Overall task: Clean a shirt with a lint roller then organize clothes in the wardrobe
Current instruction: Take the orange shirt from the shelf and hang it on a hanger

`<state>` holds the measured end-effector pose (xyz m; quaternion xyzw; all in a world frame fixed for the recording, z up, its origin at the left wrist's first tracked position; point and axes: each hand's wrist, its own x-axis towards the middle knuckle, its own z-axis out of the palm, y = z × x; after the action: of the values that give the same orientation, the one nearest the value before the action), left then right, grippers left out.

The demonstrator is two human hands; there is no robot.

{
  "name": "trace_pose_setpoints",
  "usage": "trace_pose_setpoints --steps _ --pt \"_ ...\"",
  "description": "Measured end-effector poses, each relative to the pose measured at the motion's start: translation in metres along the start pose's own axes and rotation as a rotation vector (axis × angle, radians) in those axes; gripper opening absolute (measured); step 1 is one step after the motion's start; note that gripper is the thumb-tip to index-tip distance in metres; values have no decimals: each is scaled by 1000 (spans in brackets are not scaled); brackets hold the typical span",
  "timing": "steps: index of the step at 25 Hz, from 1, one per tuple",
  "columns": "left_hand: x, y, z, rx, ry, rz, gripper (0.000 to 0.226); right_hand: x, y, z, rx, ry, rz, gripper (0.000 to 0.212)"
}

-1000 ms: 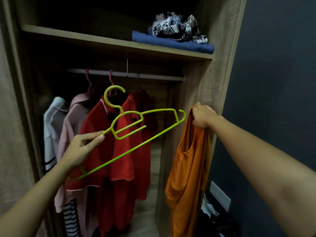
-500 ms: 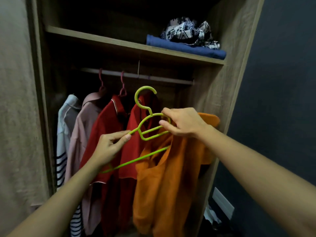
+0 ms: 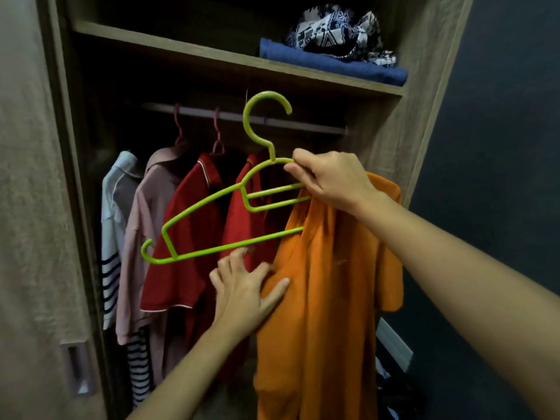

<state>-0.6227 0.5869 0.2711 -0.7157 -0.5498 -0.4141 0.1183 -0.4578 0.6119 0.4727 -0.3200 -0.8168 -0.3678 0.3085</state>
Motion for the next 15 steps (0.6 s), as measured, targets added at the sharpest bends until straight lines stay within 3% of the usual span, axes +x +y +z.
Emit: trace_pose_setpoints --steps 4,8,11,15 --pt "-7 -57 11 -189 -212 94 49 -19 22 -9 -12 -4 56 31" --pt "0 -116 -14 -293 -168 133 53 -60 55 -13 -137 -87 26 28" --pt "23 -100 -40 -354 -184 221 36 -86 47 6 -134 -133 13 36" --pt "57 -54 -61 -371 -139 304 26 -91 24 22 56 -103 180 48"
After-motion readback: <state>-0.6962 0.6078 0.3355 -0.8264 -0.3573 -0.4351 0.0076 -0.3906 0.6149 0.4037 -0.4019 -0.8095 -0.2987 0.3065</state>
